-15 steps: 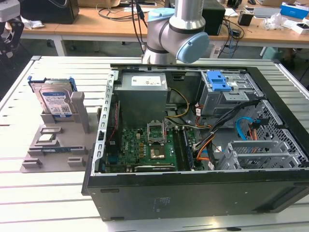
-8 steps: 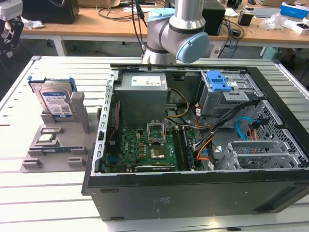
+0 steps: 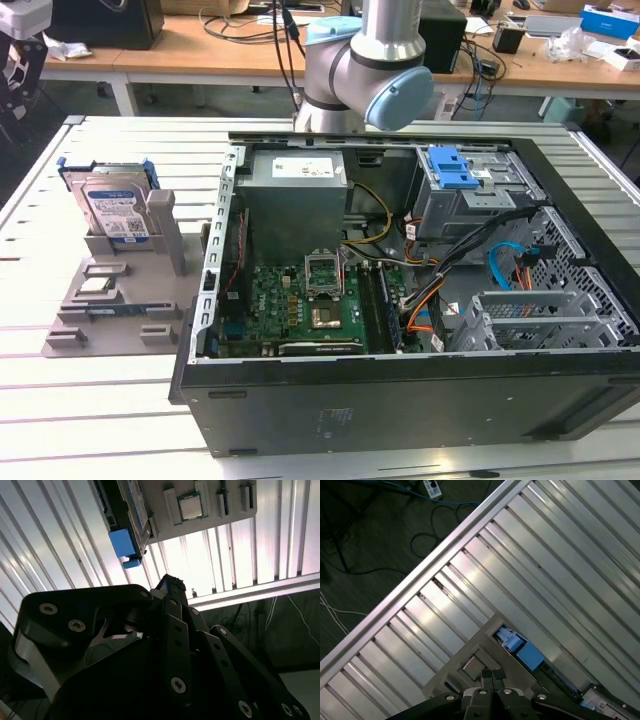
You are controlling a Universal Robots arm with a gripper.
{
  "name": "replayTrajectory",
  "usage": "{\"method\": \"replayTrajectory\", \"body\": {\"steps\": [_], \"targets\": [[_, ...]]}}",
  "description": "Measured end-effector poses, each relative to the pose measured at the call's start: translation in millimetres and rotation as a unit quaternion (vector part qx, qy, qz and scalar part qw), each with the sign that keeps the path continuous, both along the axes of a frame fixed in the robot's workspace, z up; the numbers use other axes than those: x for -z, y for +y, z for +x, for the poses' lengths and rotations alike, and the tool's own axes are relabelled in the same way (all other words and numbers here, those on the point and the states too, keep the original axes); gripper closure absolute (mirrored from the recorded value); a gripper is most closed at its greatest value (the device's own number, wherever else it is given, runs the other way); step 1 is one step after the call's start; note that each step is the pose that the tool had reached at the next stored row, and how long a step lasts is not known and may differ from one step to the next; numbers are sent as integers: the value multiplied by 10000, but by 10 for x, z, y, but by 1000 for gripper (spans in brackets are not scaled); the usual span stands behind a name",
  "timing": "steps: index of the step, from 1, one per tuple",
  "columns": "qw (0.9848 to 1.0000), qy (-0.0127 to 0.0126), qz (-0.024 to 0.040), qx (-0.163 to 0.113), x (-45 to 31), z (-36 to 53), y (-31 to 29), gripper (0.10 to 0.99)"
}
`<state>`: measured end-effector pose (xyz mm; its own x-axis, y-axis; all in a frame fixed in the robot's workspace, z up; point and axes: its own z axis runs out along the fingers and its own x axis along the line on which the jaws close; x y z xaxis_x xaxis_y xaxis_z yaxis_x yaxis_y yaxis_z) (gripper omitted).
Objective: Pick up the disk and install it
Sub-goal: 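Pick up the disk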
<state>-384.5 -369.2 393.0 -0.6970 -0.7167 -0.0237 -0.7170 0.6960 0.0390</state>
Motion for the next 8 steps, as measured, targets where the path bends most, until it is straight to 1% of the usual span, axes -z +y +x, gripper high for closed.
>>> {"method": "replayTrajectory", "body": {"steps": [3, 5, 8], "targets": [[9999, 0, 0, -151, 0, 0, 0, 980], [9995, 0, 0, -310, 0, 0, 0, 980], [9989, 0, 0, -469, 0, 0, 0, 980]]}}
